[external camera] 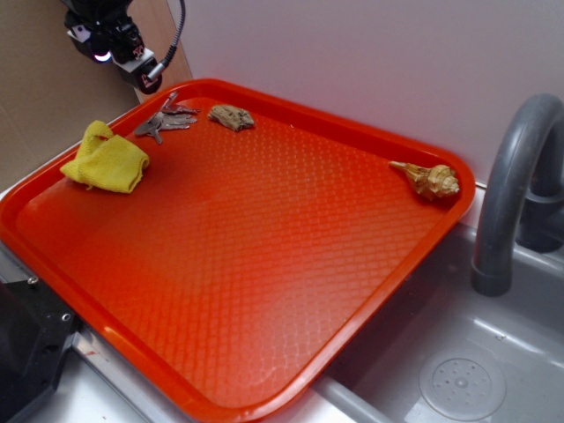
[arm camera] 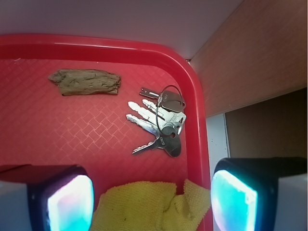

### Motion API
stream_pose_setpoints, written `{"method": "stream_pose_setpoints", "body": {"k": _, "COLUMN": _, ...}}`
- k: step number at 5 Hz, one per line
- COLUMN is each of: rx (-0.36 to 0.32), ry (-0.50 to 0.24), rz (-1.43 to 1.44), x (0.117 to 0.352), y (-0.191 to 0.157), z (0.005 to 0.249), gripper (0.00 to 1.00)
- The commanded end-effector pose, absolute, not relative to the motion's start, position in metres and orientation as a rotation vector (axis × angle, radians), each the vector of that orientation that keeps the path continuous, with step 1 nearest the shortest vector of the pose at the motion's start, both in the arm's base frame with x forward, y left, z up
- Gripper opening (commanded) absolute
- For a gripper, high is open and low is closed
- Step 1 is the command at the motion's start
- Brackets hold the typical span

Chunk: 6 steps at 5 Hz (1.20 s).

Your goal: Grab the silver keys.

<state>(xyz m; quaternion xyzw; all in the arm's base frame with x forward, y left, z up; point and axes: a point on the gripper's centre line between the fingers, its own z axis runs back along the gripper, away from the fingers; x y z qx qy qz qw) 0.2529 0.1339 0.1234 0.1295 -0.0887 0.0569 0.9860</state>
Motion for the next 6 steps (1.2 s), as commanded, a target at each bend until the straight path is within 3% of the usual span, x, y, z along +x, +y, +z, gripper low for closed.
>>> {"method": "stream_pose_setpoints", "body": {"k": 1, "rx": 0.287, "ry": -0.231, "rz": 0.139, "x": 0.258, "y": 0.147, "z": 0.144, "gripper": 1.0}}
{"method": "stream_pose_setpoints", "body": {"k": 3, "rx": 0.287, "ry": -0.231, "rz": 0.139, "x": 0.258, "y": 0.147, "z": 0.144, "gripper": 1.0}}
{"method": "stream_pose_setpoints", "body": {"k": 5, "rx": 0.275, "ry": -0.322, "rz": 0.082, "x": 0.284, "y": 0.153, "z": 0.118, "gripper": 1.0}}
{"method": "stream_pose_setpoints", "body": {"k": 6, "rx": 0.358, "ry": -0.254, "rz": 0.074, "x": 0.296, "y": 0.157, "z": 0.098, "gripper": 1.0}}
